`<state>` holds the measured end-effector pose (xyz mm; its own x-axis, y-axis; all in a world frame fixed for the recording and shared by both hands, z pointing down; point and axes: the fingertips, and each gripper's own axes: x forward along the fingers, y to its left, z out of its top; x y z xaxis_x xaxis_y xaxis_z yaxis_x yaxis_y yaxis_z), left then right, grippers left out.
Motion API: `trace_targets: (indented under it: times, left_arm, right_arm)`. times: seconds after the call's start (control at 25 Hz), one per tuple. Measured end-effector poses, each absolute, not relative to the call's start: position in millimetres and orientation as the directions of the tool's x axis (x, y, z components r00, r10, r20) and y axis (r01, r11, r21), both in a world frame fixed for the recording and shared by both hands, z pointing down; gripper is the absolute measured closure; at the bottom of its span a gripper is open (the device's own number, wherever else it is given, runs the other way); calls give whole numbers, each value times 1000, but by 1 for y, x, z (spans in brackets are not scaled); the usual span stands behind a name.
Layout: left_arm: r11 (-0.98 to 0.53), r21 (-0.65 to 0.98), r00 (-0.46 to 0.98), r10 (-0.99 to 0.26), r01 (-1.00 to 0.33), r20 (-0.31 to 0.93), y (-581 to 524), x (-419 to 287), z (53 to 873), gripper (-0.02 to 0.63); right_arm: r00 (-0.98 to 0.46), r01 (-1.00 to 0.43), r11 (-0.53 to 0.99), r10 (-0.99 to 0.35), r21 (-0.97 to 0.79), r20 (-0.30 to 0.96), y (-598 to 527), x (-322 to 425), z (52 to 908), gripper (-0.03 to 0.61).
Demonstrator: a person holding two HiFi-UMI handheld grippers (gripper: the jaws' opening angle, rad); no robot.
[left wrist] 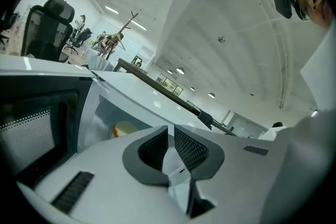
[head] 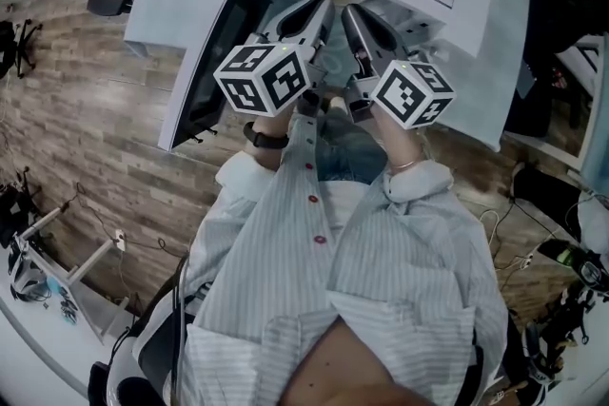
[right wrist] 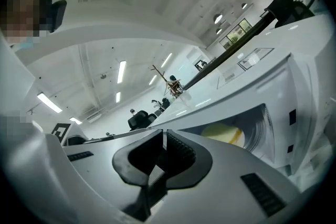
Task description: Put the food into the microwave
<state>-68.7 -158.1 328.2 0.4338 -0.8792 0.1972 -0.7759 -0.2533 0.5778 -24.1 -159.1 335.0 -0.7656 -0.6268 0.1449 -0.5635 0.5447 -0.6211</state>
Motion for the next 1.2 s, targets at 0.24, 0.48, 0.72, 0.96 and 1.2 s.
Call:
trace_targets:
  times: [0.24,0.48,0.72,0.96,1.2]
  left_arm:
    - [-299,562,457,-875,-771,162,-150,-63,309,578]
    - [-349,545,481,-869,-762,117,-140,-59,287,595]
    - [-391,530,510,-855,-753,94,-130,-54,273,604]
    - [-422,522,535,-841,-741,79,-126,-48,269,604]
    - [-444,521,557,-827,-729,74,-127,-43,266,604]
  right_arm:
    - [-783,-527,575,-614,-625,95,-153,-22,312,534]
    - [-792,-523,617,-607,-588,68,-145,-18,291,538]
    - [-802,-513,639,-595,-573,53,-138,-7,276,541]
    - [-795,-521,628,-604,-578,60,-136,4,275,545]
    - [-792,-525,630,-607,-572,58,-137,7,271,545]
